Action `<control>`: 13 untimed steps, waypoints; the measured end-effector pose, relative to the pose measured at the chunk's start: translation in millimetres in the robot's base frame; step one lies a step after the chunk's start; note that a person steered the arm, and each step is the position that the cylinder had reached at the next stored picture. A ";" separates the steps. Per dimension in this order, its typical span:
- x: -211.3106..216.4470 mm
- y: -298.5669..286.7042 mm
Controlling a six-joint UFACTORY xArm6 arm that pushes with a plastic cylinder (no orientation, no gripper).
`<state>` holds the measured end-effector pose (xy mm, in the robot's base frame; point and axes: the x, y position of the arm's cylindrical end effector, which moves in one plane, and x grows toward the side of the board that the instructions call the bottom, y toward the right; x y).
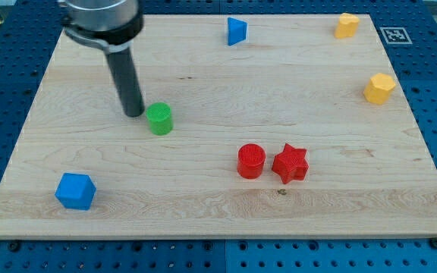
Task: Push green circle into red circle
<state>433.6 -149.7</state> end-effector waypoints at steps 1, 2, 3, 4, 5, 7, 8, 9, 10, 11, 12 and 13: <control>8.4 -16.1; 20.9 -1.0; 21.7 18.3; 21.7 21.4; 11.8 24.4; 11.6 78.7; 11.6 105.2; 11.6 117.4; 11.2 117.4; 12.2 115.4; 18.8 102.9; 20.7 105.8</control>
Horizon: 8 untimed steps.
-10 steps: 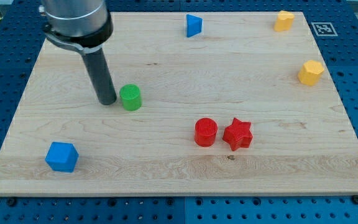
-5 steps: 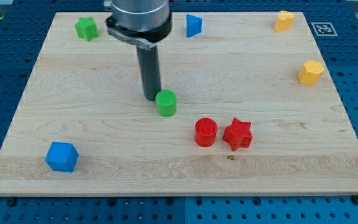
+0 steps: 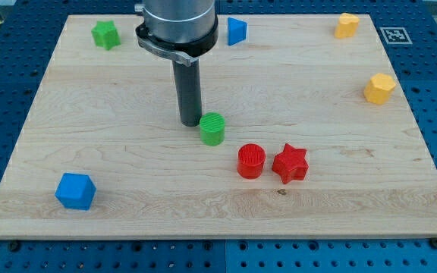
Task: Push green circle into red circle
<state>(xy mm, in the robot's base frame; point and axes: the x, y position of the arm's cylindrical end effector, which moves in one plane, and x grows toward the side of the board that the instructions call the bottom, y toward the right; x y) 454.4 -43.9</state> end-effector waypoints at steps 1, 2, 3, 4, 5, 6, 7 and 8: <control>7.4 23.1; 24.9 30.7; 26.5 31.0; 20.6 43.3; 20.3 50.9; 20.3 50.9; 5.8 39.3; -5.0 -2.9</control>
